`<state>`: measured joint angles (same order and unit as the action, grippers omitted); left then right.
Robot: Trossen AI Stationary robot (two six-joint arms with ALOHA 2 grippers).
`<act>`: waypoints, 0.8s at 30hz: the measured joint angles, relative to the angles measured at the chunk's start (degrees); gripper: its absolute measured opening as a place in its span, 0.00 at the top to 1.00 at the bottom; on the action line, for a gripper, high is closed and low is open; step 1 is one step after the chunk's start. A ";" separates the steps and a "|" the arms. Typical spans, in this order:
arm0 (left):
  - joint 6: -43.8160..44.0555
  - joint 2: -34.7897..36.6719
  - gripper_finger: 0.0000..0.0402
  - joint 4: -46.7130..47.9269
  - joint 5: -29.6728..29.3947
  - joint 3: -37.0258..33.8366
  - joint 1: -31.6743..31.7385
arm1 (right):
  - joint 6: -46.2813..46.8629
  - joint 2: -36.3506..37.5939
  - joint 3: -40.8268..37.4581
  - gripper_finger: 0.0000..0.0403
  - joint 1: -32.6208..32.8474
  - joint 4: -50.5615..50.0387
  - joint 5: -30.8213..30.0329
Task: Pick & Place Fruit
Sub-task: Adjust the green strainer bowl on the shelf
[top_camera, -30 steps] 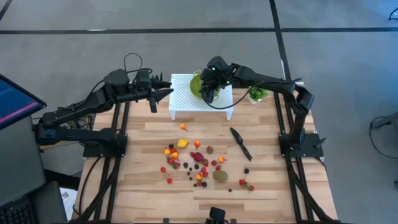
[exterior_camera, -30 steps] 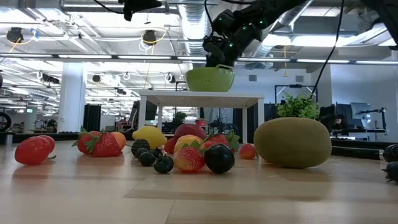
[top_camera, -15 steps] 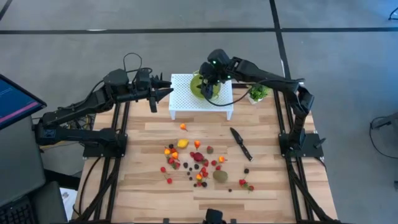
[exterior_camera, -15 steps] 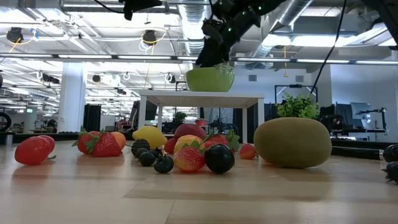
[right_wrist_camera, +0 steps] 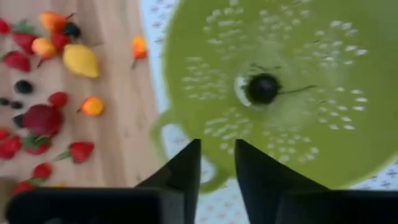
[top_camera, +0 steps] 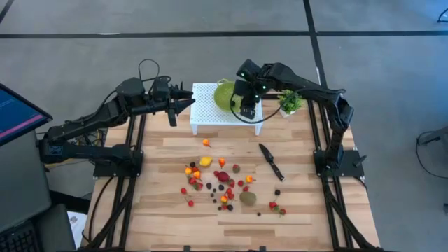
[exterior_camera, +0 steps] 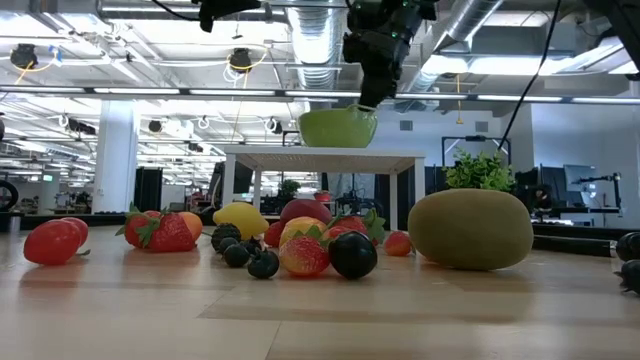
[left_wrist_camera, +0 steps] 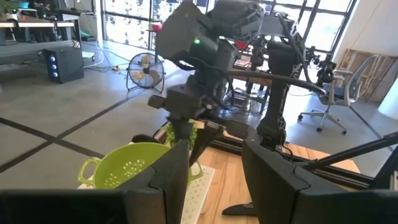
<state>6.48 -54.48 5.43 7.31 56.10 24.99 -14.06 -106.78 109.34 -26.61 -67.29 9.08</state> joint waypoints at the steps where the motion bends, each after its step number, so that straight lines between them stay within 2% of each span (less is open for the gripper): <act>1: 0.00 0.01 0.65 0.00 0.02 0.00 -0.01 | -0.02 0.59 -0.02 0.82 0.50 -0.21 0.02; 6: 0.00 0.02 0.65 -0.14 0.02 0.00 0.00 | 1.76 4.97 0.07 0.96 2.93 -1.04 -0.43; 8: 0.00 0.02 0.65 -0.23 0.02 0.00 0.00 | 3.32 6.84 0.00 0.99 4.02 -2.80 -2.69; 11: 0.00 0.02 0.65 -0.44 0.01 0.00 0.00 | 3.64 10.19 -1.72 0.98 5.87 -1.14 -7.15; 14: 0.00 0.01 0.65 -0.44 0.01 0.00 0.00 | 3.57 11.95 -3.57 0.99 6.49 -1.48 -8.82; 18: 0.00 0.02 0.65 -0.46 0.02 0.00 0.00 | 3.19 15.24 -9.30 0.99 5.74 -0.73 -9.38; 24: 0.00 0.00 0.65 -0.50 0.02 0.00 -0.02 | 3.59 17.78 -19.65 1.00 1.99 8.42 -9.11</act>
<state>6.48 -54.48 4.93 7.33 56.10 24.97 -10.47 -89.00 89.69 -24.62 -58.87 -0.03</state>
